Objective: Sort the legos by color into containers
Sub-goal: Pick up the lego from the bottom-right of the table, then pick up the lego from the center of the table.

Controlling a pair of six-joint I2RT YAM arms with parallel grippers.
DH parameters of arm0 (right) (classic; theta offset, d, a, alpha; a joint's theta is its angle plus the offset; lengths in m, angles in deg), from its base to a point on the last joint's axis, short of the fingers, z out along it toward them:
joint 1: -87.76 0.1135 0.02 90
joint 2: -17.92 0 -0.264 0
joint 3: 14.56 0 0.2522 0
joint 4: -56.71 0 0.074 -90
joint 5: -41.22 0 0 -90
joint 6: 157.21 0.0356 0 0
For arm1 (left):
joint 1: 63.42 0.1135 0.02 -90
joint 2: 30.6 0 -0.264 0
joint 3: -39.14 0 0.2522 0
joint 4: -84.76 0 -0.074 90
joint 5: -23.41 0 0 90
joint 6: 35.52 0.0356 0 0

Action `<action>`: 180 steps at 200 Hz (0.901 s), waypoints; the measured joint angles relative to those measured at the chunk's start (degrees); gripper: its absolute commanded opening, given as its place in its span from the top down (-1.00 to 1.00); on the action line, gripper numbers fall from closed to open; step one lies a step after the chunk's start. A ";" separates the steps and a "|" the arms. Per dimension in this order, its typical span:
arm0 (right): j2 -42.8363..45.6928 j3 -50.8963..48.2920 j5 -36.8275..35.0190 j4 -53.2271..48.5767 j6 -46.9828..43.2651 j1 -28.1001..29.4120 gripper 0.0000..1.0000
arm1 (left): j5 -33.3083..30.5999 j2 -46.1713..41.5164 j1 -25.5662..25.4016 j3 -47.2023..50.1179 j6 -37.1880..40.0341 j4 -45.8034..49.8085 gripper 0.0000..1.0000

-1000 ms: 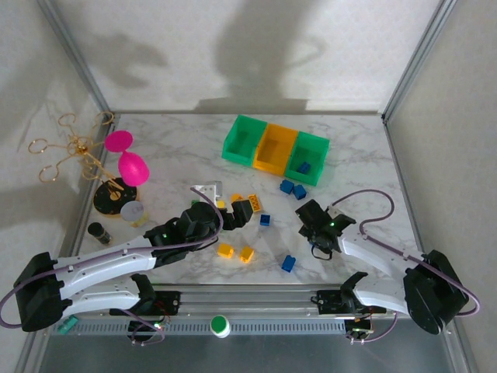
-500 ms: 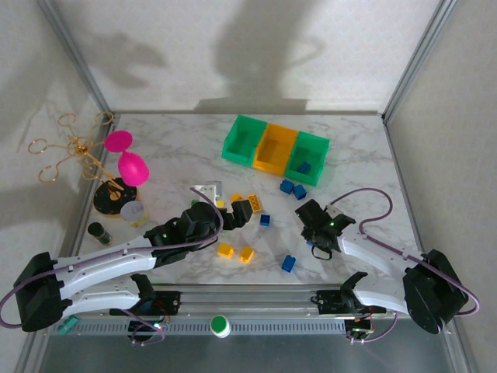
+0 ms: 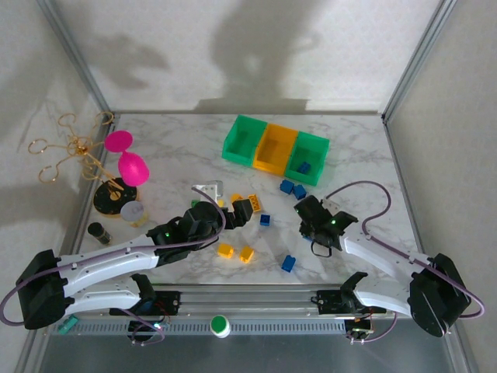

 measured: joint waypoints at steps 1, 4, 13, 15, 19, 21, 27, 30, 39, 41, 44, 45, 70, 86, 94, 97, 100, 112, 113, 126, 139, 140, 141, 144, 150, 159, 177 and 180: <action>-0.02 0.35 -0.04 -0.02 -0.20 0.00 0.39 | -0.04 0.00 0.00 -0.04 0.00 0.02 -0.99; -0.11 1.05 -0.20 -0.02 -0.37 0.00 0.38 | -0.17 0.00 0.00 -0.15 0.02 0.02 -0.99; -0.72 3.32 -0.46 0.02 -1.79 -0.07 0.38 | -0.55 0.11 0.04 -0.59 0.13 0.02 -0.99; -0.92 3.91 -0.52 0.00 -2.19 -0.07 0.38 | -0.68 0.17 0.04 -0.72 0.24 0.02 -0.99; -1.33 4.98 -0.72 0.11 -2.75 -0.13 0.38 | -0.87 0.28 0.07 -0.98 0.24 0.02 -0.99; -1.60 5.60 -0.79 0.04 -3.23 -0.22 0.37 | -1.01 0.35 0.09 -1.18 0.26 0.00 -0.99; -2.45 7.34 -0.92 0.07 -4.37 -0.50 0.38 | -1.29 0.57 0.22 -1.62 0.33 0.02 -0.99; -2.84 8.24 -0.98 0.13 -4.66 -0.68 0.38 | -1.40 0.61 0.26 -1.84 0.42 0.00 -0.99; -4.24 10.75 -1.31 0.35 -6.40 -1.49 0.37 | -1.60 0.90 0.50 -2.45 0.46 0.00 -0.99; -4.63 11.43 -1.33 0.33 -6.93 -1.75 0.37 | -1.66 0.94 0.55 -2.54 0.46 0.00 -0.99; -5.14 12.31 -1.40 0.48 -7.45 -2.08 0.37 | -1.70 1.01 0.61 -2.73 0.48 -0.02 -0.99; -5.29 12.52 -1.40 0.50 -7.63 -2.16 0.37 | -1.75 1.03 0.63 -2.78 0.50 -0.02 -0.99; -9.70 19.02 -1.90 1.33 -12.22 -4.96 0.37 | -2.56 1.53 1.38 -3.87 0.96 -0.02 -0.99; -13.05 22.95 -2.03 2.67 -15.28 -7.13 0.37 | -2.93 2.08 2.12 -4.55 1.40 -0.02 -0.99; -14.73 24.59 -2.12 3.37 -16.72 -8.28 0.37 | -2.91 2.29 2.60 -4.76 1.62 -0.07 -0.99; -15.28 25.20 -2.19 3.58 -17.11 -8.66 0.37 | -2.91 2.38 2.82 -4.81 1.75 -0.09 -0.99; -15.93 25.77 -2.23 3.91 -17.73 -9.09 0.37 | -2.91 2.47 2.99 -4.87 1.77 -0.09 -0.99; -18.08 27.71 -2.38 4.94 -19.39 -10.60 0.37 | -2.89 2.93 3.78 -5.07 2.01 -0.28 -0.99; -18.38 27.96 -2.36 5.11 -19.63 -10.82 0.37 | -2.86 2.97 3.82 -5.09 1.99 -0.28 -0.99; -20.61 29.75 -2.36 6.43 -21.35 -12.63 0.37 | -2.80 3.58 4.61 -5.22 2.16 -0.63 -0.99; -22.80 31.30 -2.36 7.91 -23.02 -14.56 0.37 | -2.49 4.28 5.35 -5.42 2.16 -0.92 -0.99; -22.95 31.39 -2.34 8.00 -23.15 -14.69 0.36 | -2.43 4.39 5.42 -5.46 2.16 -0.98 -0.99; -23.10 31.50 -2.34 8.04 -23.28 -14.82 0.36 | -2.40 4.42 5.46 -5.46 2.16 -1.01 -0.99; -23.58 31.87 -2.36 8.28 -23.58 -15.21 0.37 | -2.40 4.57 5.64 -5.51 2.16 -1.11 -0.99; -24.74 32.65 -2.40 8.94 -24.39 -16.00 0.37 | -2.19 4.94 5.95 -5.60 2.16 -1.33 -0.99; -26.23 33.55 -2.43 9.81 -25.40 -16.83 0.37 | -1.90 5.49 6.27 -5.81 2.14 -1.44 -0.99; -29.53 35.32 -2.45 11.74 -27.47 -17.86 0.36 | -1.18 6.64 6.62 -6.40 2.16 -1.70 -0.99; -30.10 35.58 -2.43 12.09 -27.80 -17.90 0.36 | -1.11 6.84 6.64 -6.51 2.16 -1.75 -0.99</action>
